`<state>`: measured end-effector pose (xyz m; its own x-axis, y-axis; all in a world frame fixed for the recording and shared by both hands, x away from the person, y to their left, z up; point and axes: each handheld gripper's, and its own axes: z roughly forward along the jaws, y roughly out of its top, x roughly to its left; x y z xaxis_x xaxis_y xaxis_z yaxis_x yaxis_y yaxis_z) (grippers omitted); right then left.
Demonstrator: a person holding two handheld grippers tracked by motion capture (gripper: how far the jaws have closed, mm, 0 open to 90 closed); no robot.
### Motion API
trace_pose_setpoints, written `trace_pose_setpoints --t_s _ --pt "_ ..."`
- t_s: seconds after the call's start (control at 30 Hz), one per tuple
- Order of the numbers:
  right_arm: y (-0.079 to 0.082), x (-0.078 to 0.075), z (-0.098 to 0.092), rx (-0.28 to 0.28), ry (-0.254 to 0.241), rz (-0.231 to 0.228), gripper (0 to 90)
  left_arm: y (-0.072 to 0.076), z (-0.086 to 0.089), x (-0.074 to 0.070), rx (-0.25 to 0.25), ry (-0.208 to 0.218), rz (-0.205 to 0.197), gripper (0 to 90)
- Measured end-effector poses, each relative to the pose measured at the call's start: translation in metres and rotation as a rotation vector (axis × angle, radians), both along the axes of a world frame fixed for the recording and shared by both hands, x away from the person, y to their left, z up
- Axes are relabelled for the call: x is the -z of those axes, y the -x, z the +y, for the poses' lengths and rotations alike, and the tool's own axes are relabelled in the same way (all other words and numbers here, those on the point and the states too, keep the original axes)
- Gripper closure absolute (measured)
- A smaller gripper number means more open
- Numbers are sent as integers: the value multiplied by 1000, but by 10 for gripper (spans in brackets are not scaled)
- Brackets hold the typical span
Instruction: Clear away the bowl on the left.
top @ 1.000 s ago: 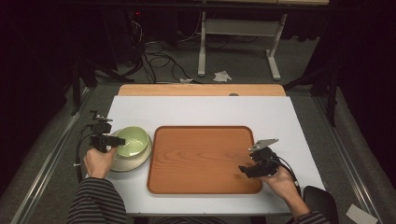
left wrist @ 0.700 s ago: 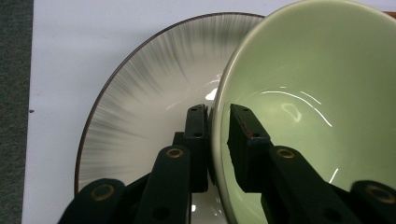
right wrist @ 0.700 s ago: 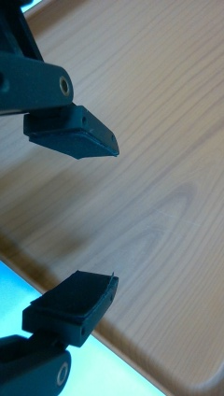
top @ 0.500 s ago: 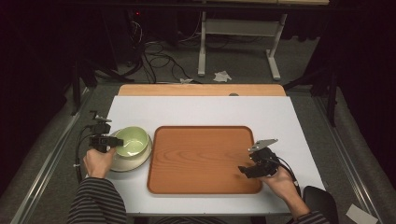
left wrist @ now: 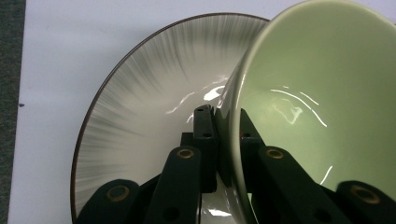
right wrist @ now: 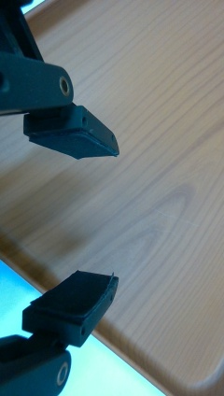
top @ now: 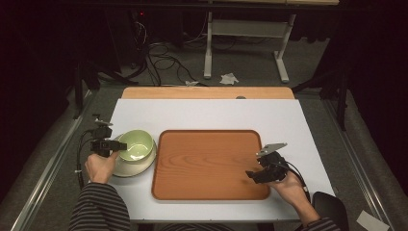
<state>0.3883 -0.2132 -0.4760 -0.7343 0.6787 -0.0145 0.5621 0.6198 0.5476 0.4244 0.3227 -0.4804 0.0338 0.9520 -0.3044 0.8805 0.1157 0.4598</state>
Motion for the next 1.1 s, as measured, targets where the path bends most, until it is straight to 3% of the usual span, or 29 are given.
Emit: trace_pose_setpoints --t_s 0.37,0.53,0.73,0.83,0.93,1.1 --pt "0 -1 0 5 4 -2 335 4 4 -7 7 33 -34 838" --pt "1 0 0 2 0 -2 335 6 0 -15 29 16 -73 838" --pt "1 -1 -1 10 -3 -6 335 6 -5 -20 57 -7 -89 837" --pt "1 -1 -1 8 -3 -6 335 8 -8 -24 72 -4 -109 836" --pt "0 -1 -1 8 -5 -4 335 9 -10 -27 73 29 -128 836" --pt "1 -1 -1 9 -3 -5 335 9 -15 -31 101 18 -137 837"
